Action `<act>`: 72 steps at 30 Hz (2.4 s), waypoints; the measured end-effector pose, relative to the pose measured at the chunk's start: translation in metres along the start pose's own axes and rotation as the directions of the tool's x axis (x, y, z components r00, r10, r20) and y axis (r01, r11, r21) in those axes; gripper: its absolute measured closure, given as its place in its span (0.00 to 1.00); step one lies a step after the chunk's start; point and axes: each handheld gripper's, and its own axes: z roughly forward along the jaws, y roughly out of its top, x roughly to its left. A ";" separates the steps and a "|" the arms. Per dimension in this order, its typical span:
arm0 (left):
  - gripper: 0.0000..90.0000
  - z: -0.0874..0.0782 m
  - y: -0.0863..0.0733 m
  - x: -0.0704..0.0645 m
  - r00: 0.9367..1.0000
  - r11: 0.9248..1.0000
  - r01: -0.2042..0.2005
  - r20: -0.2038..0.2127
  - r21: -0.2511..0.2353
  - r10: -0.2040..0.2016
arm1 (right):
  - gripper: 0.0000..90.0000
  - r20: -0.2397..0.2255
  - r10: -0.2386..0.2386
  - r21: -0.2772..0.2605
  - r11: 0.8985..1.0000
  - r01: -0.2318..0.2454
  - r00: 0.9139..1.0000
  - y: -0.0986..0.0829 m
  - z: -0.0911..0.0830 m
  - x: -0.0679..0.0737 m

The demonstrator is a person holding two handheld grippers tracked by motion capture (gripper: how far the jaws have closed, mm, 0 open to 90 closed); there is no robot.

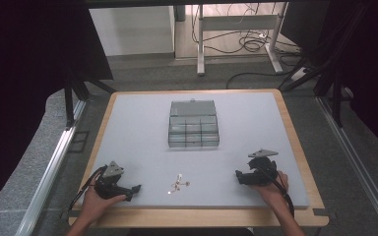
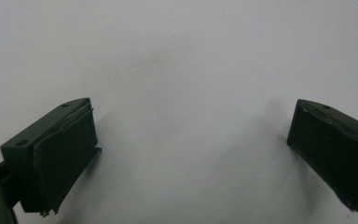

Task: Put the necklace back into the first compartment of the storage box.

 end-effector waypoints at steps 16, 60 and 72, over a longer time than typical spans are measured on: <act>0.01 0.000 0.000 0.000 1.000 1.000 0.000 0.000 -0.002 0.000 | 0.27 -0.084 -0.052 -0.080 0.996 0.045 0.995 0.018 -0.031 0.011; 0.01 0.000 -0.001 0.000 1.000 1.000 0.005 -0.002 -0.013 -0.005 | 0.44 -0.324 -0.375 -0.051 0.924 0.379 0.869 0.087 -0.037 0.119; 0.02 0.000 -0.001 -0.001 1.000 1.000 0.007 -0.003 -0.016 -0.007 | 0.50 -0.379 -0.374 0.028 0.909 0.415 0.846 0.082 -0.013 0.136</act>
